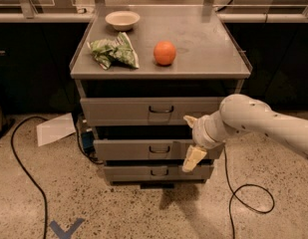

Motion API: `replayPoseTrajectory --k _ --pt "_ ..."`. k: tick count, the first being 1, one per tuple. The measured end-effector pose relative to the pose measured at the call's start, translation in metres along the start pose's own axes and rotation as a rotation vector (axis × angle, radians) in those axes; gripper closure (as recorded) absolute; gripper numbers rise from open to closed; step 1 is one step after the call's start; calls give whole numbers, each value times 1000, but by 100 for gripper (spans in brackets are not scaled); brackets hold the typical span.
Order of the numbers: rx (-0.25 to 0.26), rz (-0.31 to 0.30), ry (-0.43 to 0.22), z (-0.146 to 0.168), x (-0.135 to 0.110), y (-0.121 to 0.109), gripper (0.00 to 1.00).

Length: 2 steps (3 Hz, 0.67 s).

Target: Open middle drawer

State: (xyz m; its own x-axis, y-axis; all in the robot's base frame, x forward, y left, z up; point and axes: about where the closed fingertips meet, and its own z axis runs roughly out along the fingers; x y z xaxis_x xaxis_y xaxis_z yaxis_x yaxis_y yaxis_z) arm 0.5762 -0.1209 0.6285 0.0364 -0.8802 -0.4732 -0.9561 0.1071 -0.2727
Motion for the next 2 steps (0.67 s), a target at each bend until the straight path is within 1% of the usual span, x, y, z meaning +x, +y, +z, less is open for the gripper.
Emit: replayPoseTrajectory --k 1,2 --pt "-37 31 2 49 25 3 0" --pt "-40 34 0 57 29 7 0"
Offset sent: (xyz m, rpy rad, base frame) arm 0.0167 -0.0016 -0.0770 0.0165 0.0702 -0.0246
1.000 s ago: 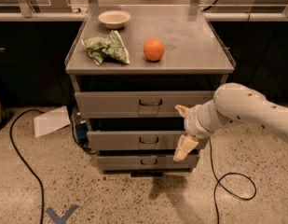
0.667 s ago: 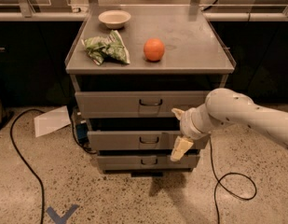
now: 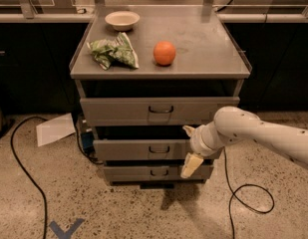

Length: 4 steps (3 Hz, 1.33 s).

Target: Open middle drawer

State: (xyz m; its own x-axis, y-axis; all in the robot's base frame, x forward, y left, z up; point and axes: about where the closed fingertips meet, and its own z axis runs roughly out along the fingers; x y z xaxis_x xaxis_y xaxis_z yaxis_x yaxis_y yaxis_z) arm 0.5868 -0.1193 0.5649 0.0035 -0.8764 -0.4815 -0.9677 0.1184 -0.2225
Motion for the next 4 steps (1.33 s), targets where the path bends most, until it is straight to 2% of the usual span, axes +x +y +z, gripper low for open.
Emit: replayPoseTrajectory --k 2,4 --pt "-20 7 -17 55 24 -6 0" --pt "-32 25 -37 104 50 -27 0"
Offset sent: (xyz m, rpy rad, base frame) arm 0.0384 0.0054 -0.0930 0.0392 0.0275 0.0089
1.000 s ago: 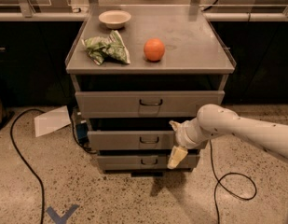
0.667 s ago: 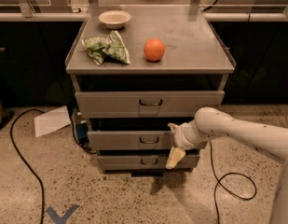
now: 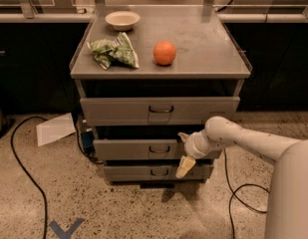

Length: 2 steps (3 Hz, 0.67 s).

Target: Open middle drawer

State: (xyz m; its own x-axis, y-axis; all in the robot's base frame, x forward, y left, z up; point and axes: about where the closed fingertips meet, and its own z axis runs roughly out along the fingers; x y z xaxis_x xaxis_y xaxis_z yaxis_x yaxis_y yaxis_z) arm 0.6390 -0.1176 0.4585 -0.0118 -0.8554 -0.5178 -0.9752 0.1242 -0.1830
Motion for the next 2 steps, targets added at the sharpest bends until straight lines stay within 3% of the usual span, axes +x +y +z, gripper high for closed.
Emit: replayPoseTrajectory --k 2 --pt "-5 59 -37 29 27 -25 0"
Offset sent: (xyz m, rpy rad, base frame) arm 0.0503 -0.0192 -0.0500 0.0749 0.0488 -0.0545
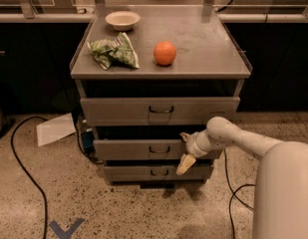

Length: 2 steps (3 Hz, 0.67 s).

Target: Open middle drawer

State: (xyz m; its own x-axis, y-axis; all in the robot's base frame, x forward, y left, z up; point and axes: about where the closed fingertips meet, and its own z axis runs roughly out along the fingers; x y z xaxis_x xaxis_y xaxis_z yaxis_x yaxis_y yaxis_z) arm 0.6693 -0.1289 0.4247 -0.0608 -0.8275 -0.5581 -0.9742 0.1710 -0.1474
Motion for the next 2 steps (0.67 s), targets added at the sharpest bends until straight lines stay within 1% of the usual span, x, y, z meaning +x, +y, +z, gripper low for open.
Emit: replayPoseTrajectory --k 1,2 --pt "-19 9 -13 12 5 -7 0" --pt "-81 17 -34 9 0 9 0"
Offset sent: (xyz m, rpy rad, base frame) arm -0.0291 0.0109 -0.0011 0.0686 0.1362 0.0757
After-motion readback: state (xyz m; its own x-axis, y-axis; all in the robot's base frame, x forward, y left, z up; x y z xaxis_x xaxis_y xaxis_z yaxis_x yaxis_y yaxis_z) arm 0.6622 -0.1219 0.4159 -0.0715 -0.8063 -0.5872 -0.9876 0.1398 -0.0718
